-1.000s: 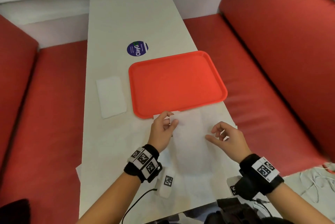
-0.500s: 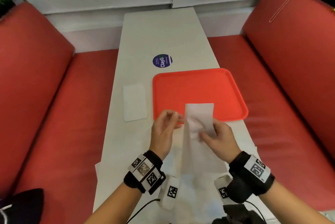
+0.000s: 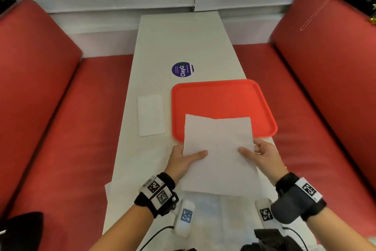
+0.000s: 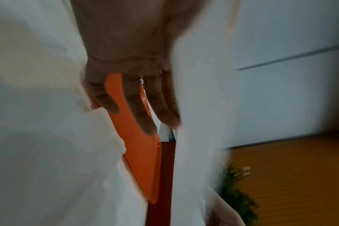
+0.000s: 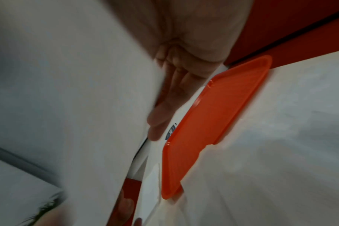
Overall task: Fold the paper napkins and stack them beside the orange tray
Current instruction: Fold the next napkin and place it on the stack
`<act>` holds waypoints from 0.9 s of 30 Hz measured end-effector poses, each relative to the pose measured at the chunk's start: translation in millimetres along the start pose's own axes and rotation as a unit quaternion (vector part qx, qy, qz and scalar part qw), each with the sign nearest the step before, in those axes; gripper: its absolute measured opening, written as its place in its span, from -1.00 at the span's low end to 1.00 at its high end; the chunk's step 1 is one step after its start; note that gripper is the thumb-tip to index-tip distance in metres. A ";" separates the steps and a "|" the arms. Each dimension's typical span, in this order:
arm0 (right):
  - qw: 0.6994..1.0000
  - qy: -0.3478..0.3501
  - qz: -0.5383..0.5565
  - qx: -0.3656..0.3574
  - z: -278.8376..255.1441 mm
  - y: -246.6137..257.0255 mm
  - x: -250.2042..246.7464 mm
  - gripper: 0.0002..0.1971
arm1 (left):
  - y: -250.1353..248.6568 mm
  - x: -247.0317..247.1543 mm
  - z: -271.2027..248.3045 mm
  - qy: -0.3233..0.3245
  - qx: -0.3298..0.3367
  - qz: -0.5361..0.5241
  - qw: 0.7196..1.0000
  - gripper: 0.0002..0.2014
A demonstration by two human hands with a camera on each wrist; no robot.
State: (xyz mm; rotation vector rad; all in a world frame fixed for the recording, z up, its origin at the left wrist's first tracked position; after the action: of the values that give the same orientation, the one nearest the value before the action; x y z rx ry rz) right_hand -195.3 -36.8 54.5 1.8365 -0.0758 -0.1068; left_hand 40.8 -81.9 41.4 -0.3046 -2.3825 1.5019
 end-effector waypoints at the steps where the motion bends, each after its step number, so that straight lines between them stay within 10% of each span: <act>1: 1.000 0.009 -0.009 0.011 1.1 -6.0 2.0 -0.70 | 0.6 -3.3 0.9 -0.009 0.005 0.009 1.000 -0.72; 6: 0.999 0.041 -0.030 0.008 4.7 -10.1 21.6 -0.74 | 3.2 3.3 2.7 0.058 -0.007 -0.007 0.998 -0.67; 10: 0.998 0.054 -0.019 0.005 8.7 -6.2 36.7 -0.73 | 3.3 16.1 3.0 0.151 -0.047 -0.097 0.983 -0.19; 16: 0.998 0.058 -0.012 0.037 10.6 -7.1 51.2 -0.74 | -0.8 -7.7 2.8 0.080 0.040 0.022 0.996 -0.84; 27: 0.993 0.061 -0.005 0.100 19.2 -16.2 61.4 -0.77 | -84.8 -149.5 57.1 -0.071 0.104 0.199 0.972 -0.51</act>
State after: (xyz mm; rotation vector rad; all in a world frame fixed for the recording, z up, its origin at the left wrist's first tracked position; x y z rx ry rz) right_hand -136.6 -57.6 31.8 2.0394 0.0095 0.0076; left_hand 157.6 -216.6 73.3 -0.6779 -2.3385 1.9926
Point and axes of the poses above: each hand's wrist, its own z-axis towards the middle knuckle, its own x-axis out of the palm, y = z × x, the point moved 6 cm from there along z, towards the middle knuckle, and after that the axes turned 6 degrees about y, right-handed, at the moved point
